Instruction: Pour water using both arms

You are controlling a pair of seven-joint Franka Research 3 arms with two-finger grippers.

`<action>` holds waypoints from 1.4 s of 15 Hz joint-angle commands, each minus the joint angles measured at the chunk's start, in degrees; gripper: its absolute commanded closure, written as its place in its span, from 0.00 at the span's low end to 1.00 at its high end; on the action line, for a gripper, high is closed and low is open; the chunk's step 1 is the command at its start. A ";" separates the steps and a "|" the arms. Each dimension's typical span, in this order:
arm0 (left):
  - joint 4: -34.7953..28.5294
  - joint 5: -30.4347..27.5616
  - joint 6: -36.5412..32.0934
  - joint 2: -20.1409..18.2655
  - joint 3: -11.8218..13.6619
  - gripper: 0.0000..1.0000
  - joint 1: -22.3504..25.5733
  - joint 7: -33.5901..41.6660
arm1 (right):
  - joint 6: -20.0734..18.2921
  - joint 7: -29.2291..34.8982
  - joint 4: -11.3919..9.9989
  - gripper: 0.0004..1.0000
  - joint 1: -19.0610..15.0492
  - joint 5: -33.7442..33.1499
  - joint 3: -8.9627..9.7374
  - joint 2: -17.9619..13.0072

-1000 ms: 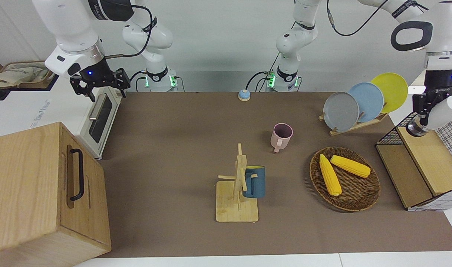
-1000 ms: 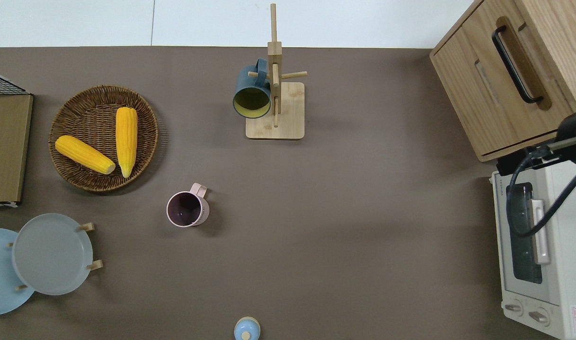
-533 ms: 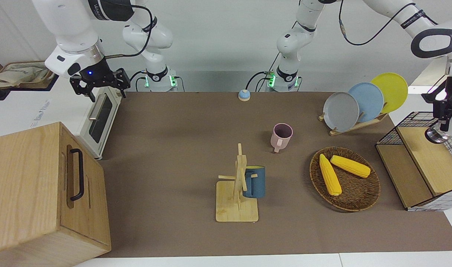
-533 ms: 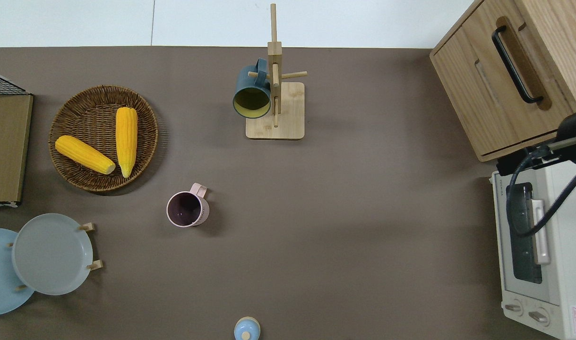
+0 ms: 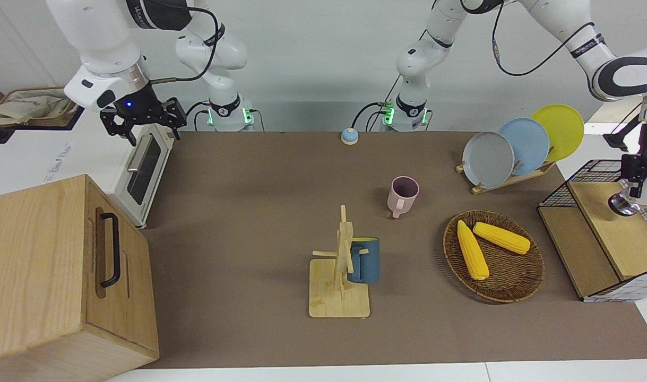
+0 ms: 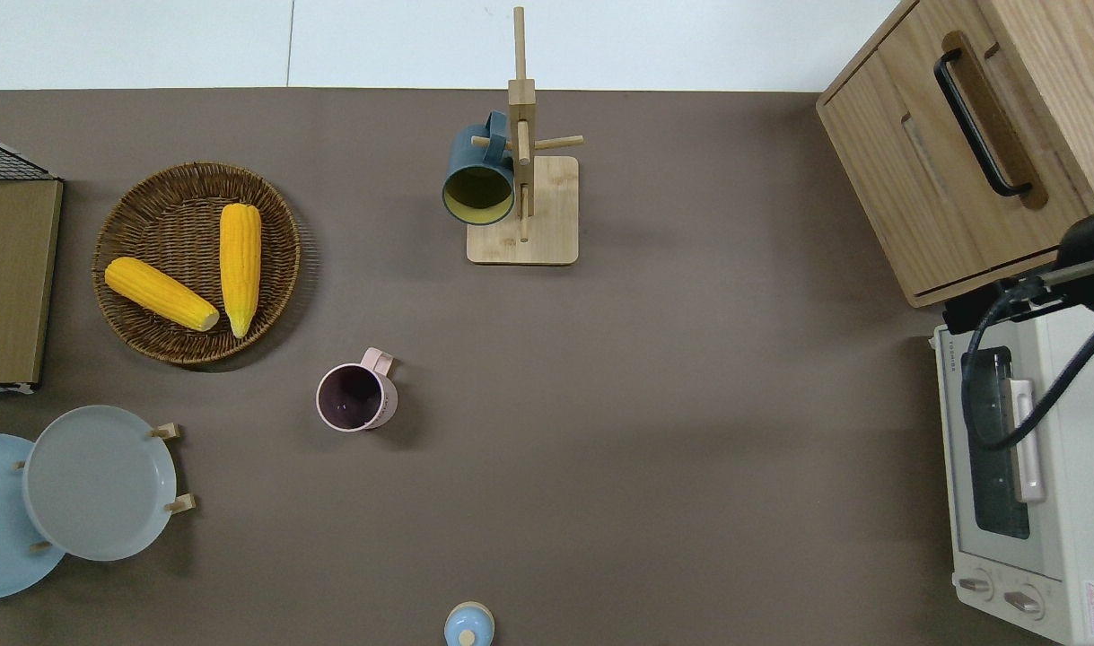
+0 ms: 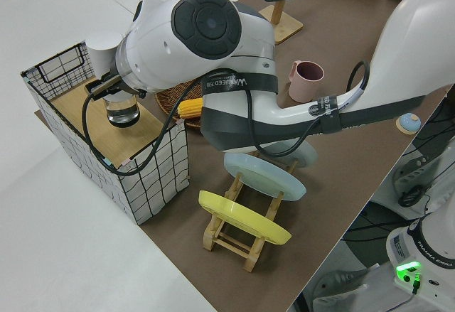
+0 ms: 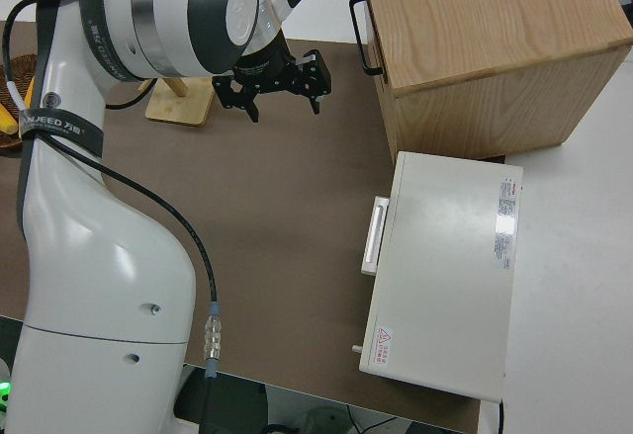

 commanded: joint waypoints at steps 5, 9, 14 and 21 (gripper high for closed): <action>3.38 -7.30 -0.50 3.69 -0.26 1.00 1.39 4.94 | 0.26 0.53 -0.28 0.02 0.11 0.79 -0.11 -0.56; 3.30 -7.57 -0.23 4.40 -0.26 0.99 1.31 5.11 | 0.26 0.53 -0.28 0.02 0.11 0.71 -0.11 -0.47; 3.38 -7.74 -0.23 5.01 -0.26 0.76 1.22 5.38 | 0.26 0.53 -0.37 0.02 0.11 0.79 -0.11 -0.47; 4.17 -6.69 -1.02 4.93 -0.26 0.00 1.31 2.32 | 0.26 0.53 -0.28 0.01 0.11 0.71 -0.11 -0.47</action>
